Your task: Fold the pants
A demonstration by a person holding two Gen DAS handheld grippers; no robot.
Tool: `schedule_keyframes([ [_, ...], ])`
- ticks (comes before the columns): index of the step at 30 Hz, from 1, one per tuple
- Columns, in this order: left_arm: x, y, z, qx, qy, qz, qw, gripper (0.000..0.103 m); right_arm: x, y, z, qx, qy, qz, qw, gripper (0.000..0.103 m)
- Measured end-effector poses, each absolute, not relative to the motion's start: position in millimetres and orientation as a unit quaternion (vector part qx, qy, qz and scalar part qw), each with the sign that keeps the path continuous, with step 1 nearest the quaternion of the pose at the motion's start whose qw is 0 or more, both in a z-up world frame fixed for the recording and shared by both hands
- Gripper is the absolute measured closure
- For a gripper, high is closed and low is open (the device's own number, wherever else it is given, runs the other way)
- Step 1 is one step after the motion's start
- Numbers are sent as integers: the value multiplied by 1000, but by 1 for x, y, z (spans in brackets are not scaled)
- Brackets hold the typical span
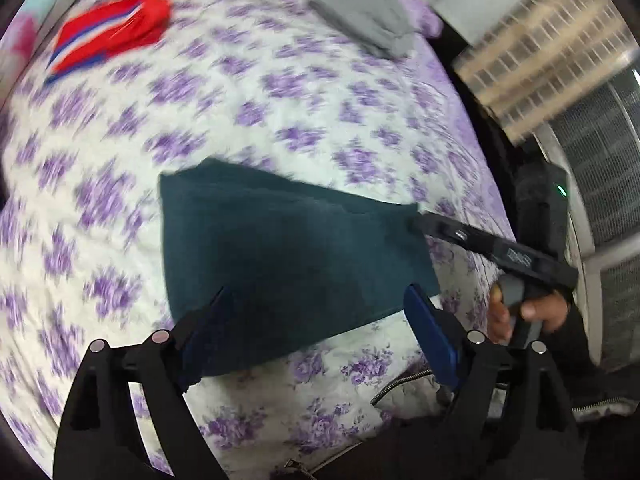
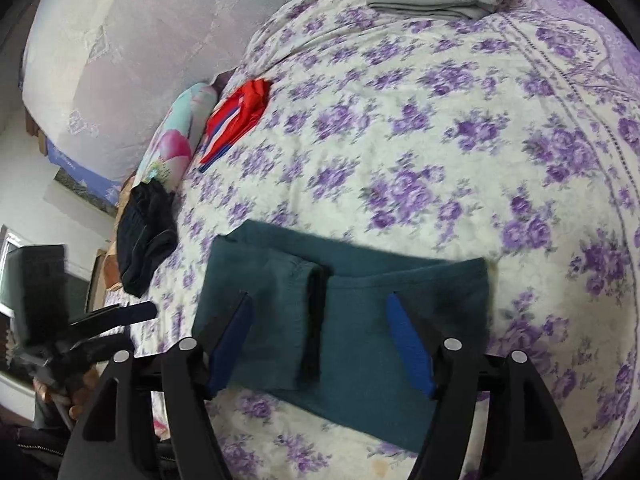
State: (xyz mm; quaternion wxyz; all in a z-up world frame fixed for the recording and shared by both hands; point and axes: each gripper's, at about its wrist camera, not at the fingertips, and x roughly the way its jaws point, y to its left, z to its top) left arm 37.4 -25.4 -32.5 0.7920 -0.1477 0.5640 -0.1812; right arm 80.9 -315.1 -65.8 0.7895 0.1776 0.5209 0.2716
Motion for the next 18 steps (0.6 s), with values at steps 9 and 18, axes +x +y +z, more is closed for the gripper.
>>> schedule_keyframes([
  [9,27,55,-62,-190,558,-18,807,19,80,-260,-90,153,571,318,741,25],
  [18,31,54,-86,-159,581,13,798,19,76,-206,-96,94,587,342,728,86],
])
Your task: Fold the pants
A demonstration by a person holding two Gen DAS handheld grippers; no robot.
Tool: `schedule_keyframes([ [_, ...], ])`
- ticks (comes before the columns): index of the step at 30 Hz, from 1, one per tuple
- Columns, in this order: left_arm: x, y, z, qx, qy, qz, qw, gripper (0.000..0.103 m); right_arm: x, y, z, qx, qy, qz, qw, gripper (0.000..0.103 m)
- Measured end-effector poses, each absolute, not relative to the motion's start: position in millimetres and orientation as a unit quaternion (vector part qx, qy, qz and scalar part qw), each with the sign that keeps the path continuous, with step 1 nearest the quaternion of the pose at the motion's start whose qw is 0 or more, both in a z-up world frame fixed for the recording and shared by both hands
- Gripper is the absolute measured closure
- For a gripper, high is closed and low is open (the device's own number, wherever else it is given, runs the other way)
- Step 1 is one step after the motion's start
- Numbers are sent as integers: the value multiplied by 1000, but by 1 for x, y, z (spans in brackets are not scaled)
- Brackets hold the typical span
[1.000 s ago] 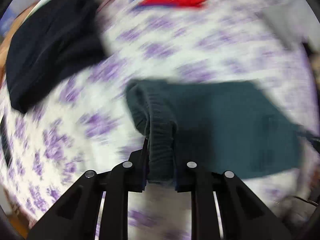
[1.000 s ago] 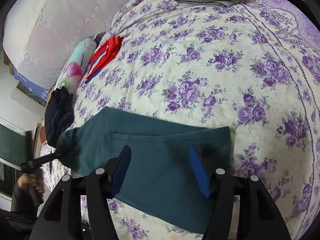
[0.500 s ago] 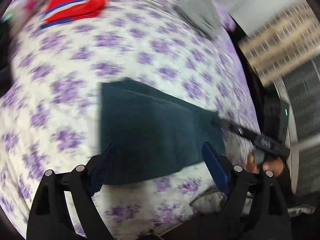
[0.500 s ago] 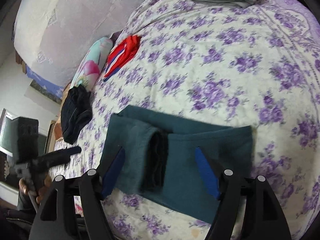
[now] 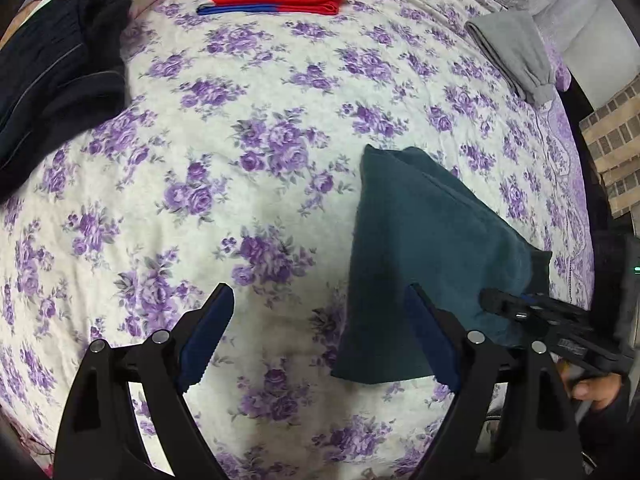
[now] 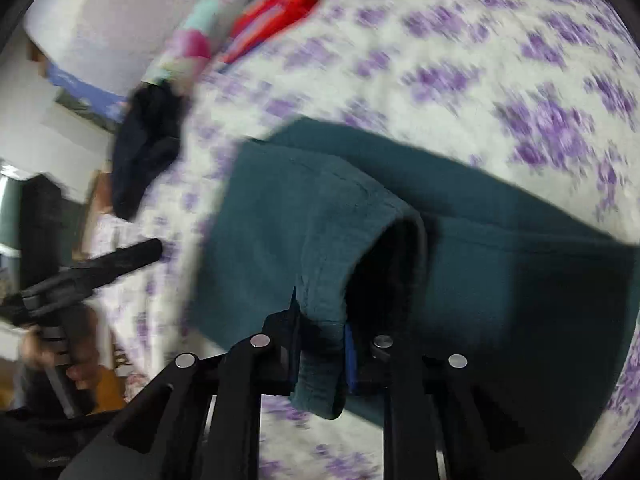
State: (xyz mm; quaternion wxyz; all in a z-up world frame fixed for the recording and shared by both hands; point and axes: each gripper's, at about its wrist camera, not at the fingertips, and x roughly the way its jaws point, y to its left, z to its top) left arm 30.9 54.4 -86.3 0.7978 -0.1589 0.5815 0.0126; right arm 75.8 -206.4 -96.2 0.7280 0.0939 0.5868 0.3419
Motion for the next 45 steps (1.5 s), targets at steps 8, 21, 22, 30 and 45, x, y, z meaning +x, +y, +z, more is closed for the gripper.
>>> schedule_keyframes([
  [8,40,40,-64,-151,559,-25,815,19,47,-313,14,133,491,371,777,86],
  [21,64,-60,-115,-30,625,-94,774,19,54,-366,-74,182,554,240,776,44],
  [22,64,-62,-125,-12,640,-79,764,19,54,-373,-71,184,549,234,781,44],
  [30,58,-58,-138,-13,652,-68,755,18,74,-381,-99,255,559,223,757,45],
  [45,48,-47,-138,-9,644,-70,762,17,83,-340,-58,158,507,249,810,80],
])
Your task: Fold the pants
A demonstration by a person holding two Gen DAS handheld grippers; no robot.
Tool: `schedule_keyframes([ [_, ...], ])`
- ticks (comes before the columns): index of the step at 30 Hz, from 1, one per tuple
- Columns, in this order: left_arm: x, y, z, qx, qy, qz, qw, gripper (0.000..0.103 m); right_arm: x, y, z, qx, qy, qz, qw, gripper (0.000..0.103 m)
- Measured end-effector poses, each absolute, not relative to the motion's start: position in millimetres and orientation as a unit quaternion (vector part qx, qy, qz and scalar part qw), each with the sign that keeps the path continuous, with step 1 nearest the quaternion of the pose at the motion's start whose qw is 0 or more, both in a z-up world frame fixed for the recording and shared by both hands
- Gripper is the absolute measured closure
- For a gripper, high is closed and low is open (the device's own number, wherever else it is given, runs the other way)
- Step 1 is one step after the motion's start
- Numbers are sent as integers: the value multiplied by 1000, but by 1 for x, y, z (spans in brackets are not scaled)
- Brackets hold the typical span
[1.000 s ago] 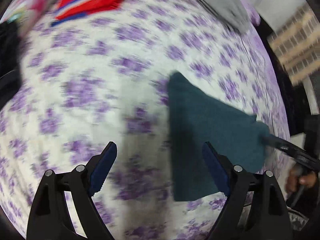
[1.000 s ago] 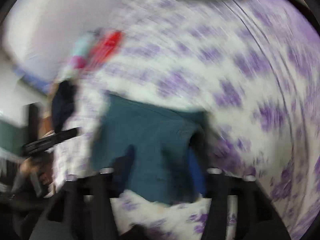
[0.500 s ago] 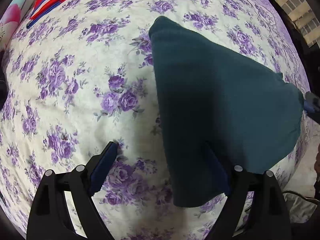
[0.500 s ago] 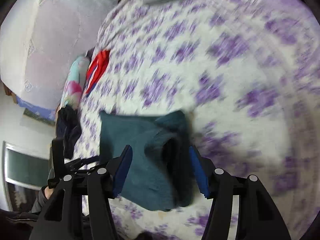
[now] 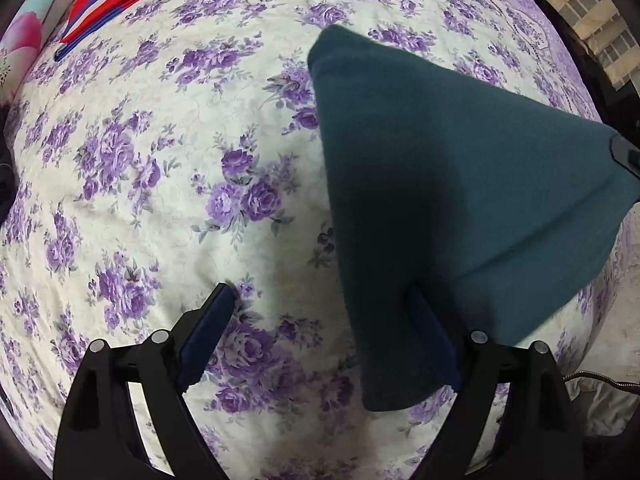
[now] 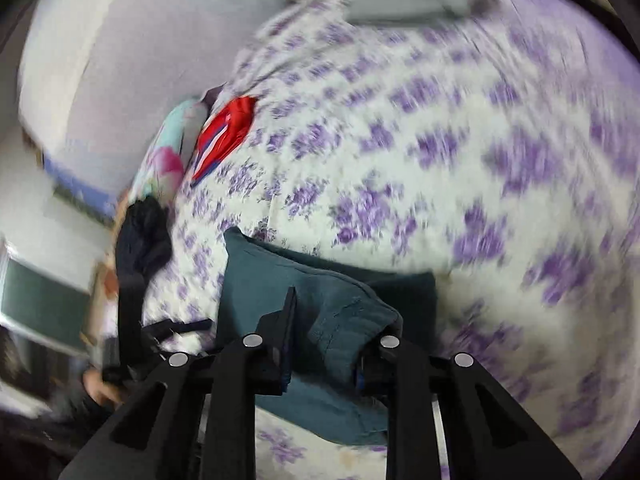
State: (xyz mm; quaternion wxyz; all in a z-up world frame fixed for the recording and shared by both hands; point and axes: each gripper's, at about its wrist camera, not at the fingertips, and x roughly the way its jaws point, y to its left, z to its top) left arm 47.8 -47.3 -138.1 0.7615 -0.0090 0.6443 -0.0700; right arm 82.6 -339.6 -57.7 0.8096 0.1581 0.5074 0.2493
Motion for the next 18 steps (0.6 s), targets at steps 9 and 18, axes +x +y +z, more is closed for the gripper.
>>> schedule_keyframes([
  [9,45,-47,-125,-11,640,-69,765,18,85,-371,-86,125,539,198,809,43],
  [18,41,-51,-136,-19,654,-75,753,17,47,-351,-112,31,602,172,779,41],
])
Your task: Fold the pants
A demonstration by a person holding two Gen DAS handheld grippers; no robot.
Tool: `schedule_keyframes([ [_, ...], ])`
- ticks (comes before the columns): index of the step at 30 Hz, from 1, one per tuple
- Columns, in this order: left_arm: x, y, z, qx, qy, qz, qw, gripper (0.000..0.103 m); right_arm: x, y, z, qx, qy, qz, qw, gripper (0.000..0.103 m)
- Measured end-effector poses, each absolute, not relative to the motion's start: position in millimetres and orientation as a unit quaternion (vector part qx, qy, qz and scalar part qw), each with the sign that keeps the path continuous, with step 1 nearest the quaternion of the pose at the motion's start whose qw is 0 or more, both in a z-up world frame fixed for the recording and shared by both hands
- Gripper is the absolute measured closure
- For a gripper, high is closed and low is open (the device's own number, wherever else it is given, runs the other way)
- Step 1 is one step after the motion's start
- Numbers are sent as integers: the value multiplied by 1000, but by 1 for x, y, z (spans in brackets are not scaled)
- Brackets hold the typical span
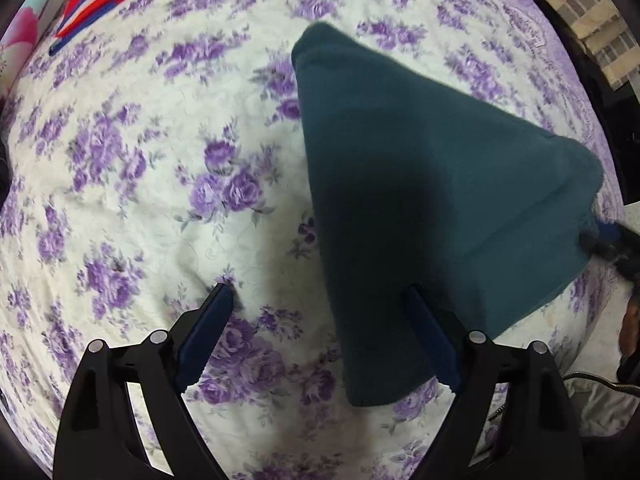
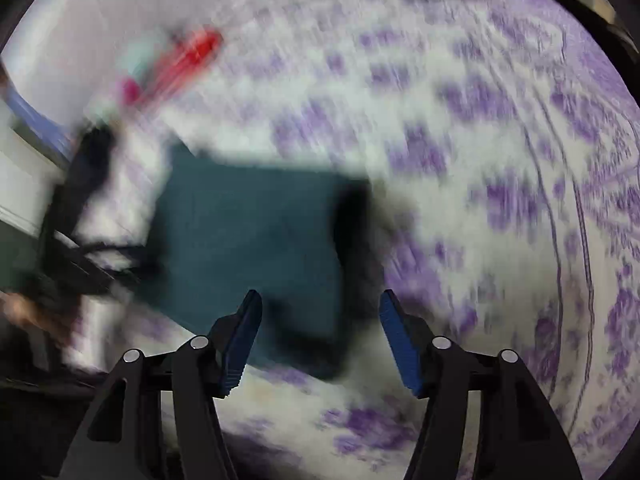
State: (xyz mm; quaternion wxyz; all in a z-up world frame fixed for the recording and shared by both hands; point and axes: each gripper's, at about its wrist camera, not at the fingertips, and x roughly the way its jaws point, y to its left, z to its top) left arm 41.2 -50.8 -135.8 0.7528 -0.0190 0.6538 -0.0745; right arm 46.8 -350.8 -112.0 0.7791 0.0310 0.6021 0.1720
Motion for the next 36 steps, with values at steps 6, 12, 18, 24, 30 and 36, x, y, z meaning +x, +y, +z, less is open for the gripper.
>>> schedule_keyframes([
  [6,44,-53,-130,-18,652,-82,753,18,44,-357,-96,89,569,211,790,39],
  [12,71,-70,-123,-15,644,-106,757,18,65,-353,-105,121,560,195,796,38],
  [18,108,-77,-125,-28,643,-124,755,25,73,-336,-121,128,569,188,790,35],
  [24,123,-94,-140,-35,659,-143,737,47,74,-341,-123,156,568,186,787,42],
  [30,116,-119,-124,24,642,-159,750,80,71,-333,-113,129,570,192,789,76],
  [36,98,-124,-70,25,581,-175,794,82,71,-313,-61,103,530,251,804,78],
])
